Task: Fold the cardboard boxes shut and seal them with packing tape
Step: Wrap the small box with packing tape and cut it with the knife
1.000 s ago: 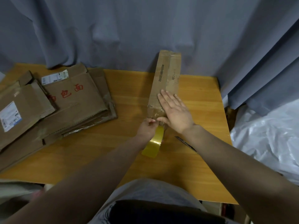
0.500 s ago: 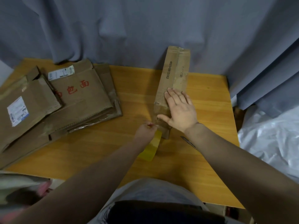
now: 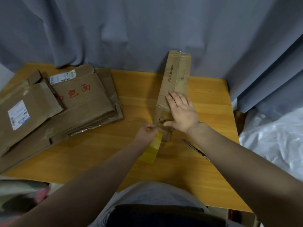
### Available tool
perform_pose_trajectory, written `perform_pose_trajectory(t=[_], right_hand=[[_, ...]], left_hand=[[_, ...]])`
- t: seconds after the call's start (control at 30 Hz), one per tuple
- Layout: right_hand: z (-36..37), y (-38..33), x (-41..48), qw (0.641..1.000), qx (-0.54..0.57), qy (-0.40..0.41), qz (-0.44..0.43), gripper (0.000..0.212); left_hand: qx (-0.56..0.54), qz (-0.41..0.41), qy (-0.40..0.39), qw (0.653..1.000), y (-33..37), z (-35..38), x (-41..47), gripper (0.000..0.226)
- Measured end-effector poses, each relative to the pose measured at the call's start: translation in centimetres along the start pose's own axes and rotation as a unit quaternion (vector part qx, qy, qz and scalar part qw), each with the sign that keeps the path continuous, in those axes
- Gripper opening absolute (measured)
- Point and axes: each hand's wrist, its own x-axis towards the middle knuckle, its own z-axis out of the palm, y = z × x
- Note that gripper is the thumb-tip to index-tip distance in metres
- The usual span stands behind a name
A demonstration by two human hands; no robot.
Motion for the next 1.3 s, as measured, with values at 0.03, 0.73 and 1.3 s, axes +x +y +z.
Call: perform_pose_trajectory(t=[0.03,0.73,1.3], right_hand=[[0.2,-0.4,0.0,1.0,-0.012,0.018,0.008,0.103],[1.6,-6.2,-4.1,0.83,0.507,-0.121,0.199,0.045],[0.9,-9.4,-4.3,0.901,0.417,0.011,0.115,0.007]], left_hand=[[-0.001,0.0,0.001,1.0,0.0,-0.1,0.0,0.013],[-0.044,0.092,-0.03,0.994,-1.2,-3.6,-2.5,0.022],[0.015,0.13,-0.06,0.99,-1.6,-6.8,-3.4,0.034]])
